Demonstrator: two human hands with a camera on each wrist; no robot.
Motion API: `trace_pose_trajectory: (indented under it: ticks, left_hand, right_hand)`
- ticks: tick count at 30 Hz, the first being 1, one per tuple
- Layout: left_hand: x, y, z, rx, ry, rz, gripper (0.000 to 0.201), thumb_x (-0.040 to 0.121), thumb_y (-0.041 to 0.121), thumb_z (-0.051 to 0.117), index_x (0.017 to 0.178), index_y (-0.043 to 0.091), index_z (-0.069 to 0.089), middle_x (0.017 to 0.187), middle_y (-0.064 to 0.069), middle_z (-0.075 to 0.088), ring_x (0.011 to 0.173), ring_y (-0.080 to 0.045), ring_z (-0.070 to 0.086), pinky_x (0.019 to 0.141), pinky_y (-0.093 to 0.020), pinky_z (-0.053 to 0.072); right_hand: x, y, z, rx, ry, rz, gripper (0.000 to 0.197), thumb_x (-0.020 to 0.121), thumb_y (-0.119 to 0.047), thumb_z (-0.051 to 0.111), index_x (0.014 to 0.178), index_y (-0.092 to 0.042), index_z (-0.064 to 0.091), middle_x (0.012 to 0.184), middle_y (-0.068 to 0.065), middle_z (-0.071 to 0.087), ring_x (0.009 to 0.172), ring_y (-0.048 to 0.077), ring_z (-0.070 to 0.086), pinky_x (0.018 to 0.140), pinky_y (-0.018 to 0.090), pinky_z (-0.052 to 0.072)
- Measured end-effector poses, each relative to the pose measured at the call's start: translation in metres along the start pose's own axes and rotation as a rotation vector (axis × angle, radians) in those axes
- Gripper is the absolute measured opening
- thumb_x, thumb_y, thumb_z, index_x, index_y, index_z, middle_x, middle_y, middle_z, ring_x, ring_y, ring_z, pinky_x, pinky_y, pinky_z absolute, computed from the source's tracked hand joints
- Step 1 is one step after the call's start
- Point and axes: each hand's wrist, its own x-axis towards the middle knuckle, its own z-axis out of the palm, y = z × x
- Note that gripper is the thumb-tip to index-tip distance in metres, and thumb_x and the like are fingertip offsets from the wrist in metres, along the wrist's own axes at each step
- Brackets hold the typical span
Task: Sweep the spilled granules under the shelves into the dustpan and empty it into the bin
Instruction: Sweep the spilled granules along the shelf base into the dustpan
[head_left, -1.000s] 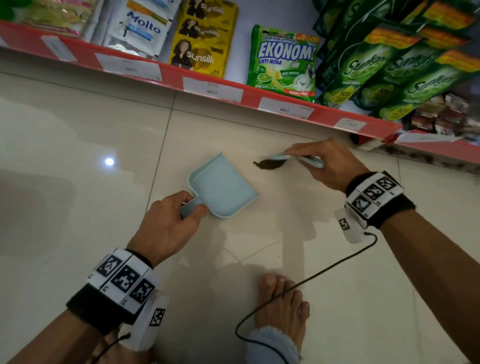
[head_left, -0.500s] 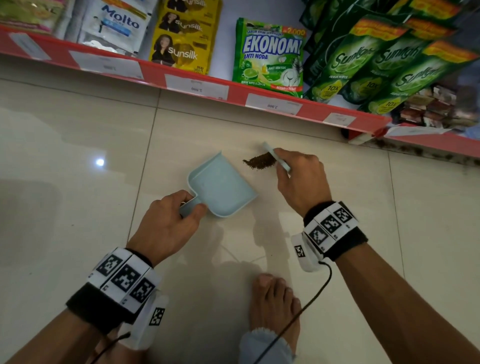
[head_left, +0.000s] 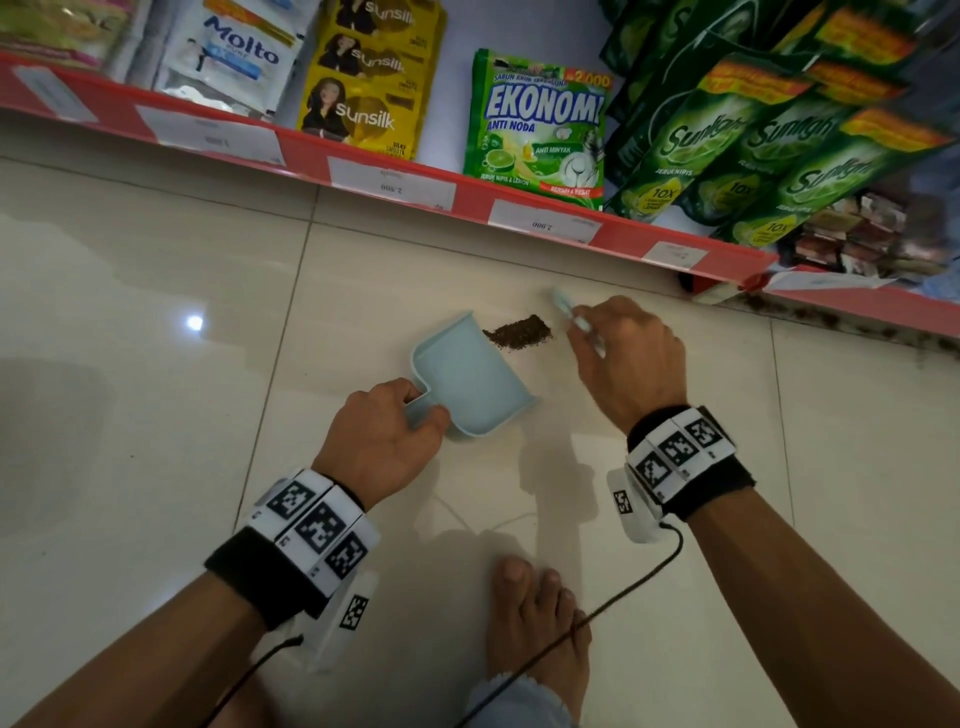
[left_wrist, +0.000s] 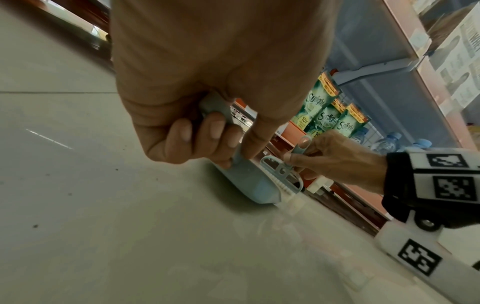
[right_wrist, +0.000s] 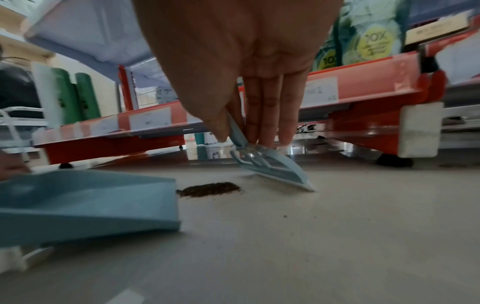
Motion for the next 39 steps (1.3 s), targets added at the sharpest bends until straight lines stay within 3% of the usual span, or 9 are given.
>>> trace_pose_trajectory:
  ticks: [3,8,13,18,21,24,28,33,39]
  left_hand:
    - [0.002,0.005,0.002,-0.007,-0.007,-0.028,0.025,0.089,0.038,0.062,0.076,0.018,0.056,0.063,0.006,0.056,0.066,-0.020,0.055,0.055,-0.025,0.035]
    - [0.004,0.010,0.004,0.014,-0.037,-0.067,0.037,0.088,0.041,0.060,0.063,0.017,0.050,0.062,-0.001,0.056,0.069,-0.028,0.058,0.060,-0.029,0.036]
    - [0.003,0.010,0.004,0.007,-0.049,-0.077,0.039,0.088,0.044,0.061,0.060,0.021,0.046,0.059,0.004,0.053,0.062,-0.021,0.053,0.054,-0.028,0.034]
    - [0.002,0.009,0.006,0.011,-0.058,-0.083,0.041,0.088,0.042,0.060,0.058,0.021,0.044,0.057,0.005,0.051,0.059,-0.018,0.051,0.051,-0.025,0.033]
    - [0.002,0.010,0.007,0.021,-0.077,-0.091,0.040,0.089,0.043,0.059,0.059,0.021,0.044,0.059,0.005,0.051,0.060,-0.017,0.051,0.051,-0.024,0.033]
    - [0.001,0.011,0.006,0.024,-0.090,-0.091,0.040,0.089,0.043,0.058,0.060,0.020,0.045,0.060,0.003,0.052,0.060,-0.016,0.051,0.052,-0.026,0.033]
    - [-0.001,0.014,0.005,0.016,-0.114,-0.110,0.039,0.091,0.044,0.055,0.064,0.018,0.046,0.064,0.002,0.054,0.069,-0.022,0.054,0.056,-0.028,0.035]
    - [-0.005,0.015,0.005,-0.030,-0.150,-0.137,0.034,0.093,0.042,0.053,0.068,0.021,0.044,0.073,0.000,0.055,0.080,-0.027,0.056,0.069,-0.029,0.038]
    - [-0.007,0.016,0.008,-0.019,-0.180,-0.173,0.036,0.094,0.045,0.050,0.068,0.020,0.045,0.083,-0.007,0.059,0.086,-0.029,0.057,0.073,-0.030,0.040]
  right_hand:
    - [-0.011,-0.011,0.003,0.041,-0.059,-0.079,0.024,0.096,-0.032,0.058,0.110,-0.018,0.072,0.095,0.003,0.068,0.073,0.029,0.065,0.059,0.034,0.052]
    - [-0.018,-0.022,-0.002,0.243,-0.079,-0.110,0.022,0.096,-0.035,0.058,0.105,-0.022,0.074,0.093,-0.002,0.070,0.078,0.021,0.065,0.064,0.038,0.054]
    - [-0.020,-0.025,-0.010,0.373,0.040,-0.085,0.026,0.098,-0.036,0.058,0.106,-0.017,0.073,0.093,-0.001,0.070,0.082,0.018,0.064,0.065,0.041,0.056]
    - [-0.011,-0.017,-0.015,0.200,0.042,-0.006,0.031,0.102,-0.039,0.048,0.112,-0.019,0.068,0.097,0.001,0.065,0.095,0.022,0.059,0.066,0.039,0.054]
    - [-0.017,-0.021,-0.011,0.095,-0.062,-0.061,0.027,0.101,-0.035,0.050,0.111,-0.019,0.069,0.089,0.000,0.064,0.086,0.019,0.056,0.060,0.031,0.047]
    - [-0.029,-0.031,-0.009,0.203,-0.103,-0.095,0.024,0.099,-0.035,0.053,0.110,-0.022,0.070,0.089,-0.003,0.068,0.080,0.016,0.060,0.062,0.034,0.053]
    - [-0.038,-0.038,-0.013,0.418,-0.021,-0.082,0.026,0.099,-0.034,0.056,0.113,-0.020,0.072,0.103,-0.004,0.073,0.089,0.014,0.068,0.069,0.039,0.059]
    - [-0.029,-0.024,-0.015,0.363,0.084,-0.023,0.024,0.097,-0.027,0.060,0.115,-0.017,0.072,0.104,0.000,0.071,0.088,0.016,0.066,0.071,0.039,0.057]
    - [-0.043,-0.038,-0.008,0.362,-0.066,-0.086,0.024,0.097,-0.022,0.060,0.116,-0.014,0.071,0.097,0.003,0.073,0.077,0.018,0.067,0.069,0.038,0.057]
